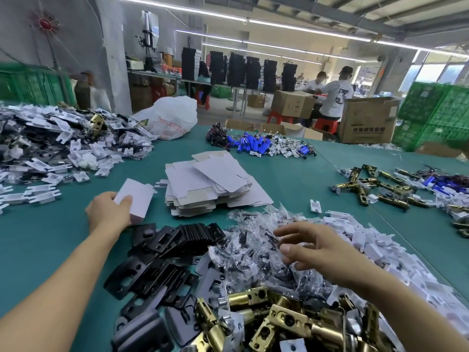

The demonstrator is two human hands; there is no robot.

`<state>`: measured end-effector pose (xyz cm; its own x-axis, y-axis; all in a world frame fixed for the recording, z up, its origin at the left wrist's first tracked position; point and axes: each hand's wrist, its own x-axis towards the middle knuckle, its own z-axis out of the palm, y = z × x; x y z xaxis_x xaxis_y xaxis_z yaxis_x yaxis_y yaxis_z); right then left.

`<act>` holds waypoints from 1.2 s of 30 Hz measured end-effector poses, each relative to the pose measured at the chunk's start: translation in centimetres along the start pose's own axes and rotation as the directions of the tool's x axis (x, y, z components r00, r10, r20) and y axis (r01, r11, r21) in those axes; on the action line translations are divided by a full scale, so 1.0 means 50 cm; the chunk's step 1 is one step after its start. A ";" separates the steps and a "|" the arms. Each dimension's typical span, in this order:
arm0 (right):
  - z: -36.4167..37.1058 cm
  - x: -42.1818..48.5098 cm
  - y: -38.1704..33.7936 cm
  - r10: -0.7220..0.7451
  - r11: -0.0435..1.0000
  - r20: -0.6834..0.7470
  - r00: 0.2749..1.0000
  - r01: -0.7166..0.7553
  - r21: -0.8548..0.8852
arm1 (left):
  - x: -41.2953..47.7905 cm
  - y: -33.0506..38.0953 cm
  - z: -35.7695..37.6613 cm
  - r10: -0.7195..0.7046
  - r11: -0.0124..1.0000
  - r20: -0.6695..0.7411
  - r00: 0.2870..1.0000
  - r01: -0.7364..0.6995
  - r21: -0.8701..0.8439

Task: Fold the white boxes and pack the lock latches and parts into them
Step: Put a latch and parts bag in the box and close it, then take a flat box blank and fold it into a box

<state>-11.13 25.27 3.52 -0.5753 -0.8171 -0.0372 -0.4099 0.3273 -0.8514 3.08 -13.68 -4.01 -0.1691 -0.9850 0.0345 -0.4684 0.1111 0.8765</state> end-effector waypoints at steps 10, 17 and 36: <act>0.003 0.008 -0.009 -0.024 1.000 0.000 1.000 0.024 -0.002 | -0.082 0.034 0.025 0.209 0.929 0.028 0.978 -0.207 0.306; 0.000 0.004 -0.005 -0.014 1.000 -0.013 1.000 0.014 -0.012 | -0.162 0.173 0.133 0.466 0.821 0.283 0.838 -0.529 0.214; 0.008 0.014 0.022 -0.009 0.995 -0.007 1.000 0.009 -0.096 | -0.154 0.259 0.257 0.250 0.968 0.086 0.964 -0.248 -0.034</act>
<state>-11.71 24.88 2.34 -0.5761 -0.8170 -0.0258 -0.4809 0.3643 -0.7975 -12.83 -2.96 0.91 -0.3552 -0.9107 0.2109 -0.3820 0.3473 0.8564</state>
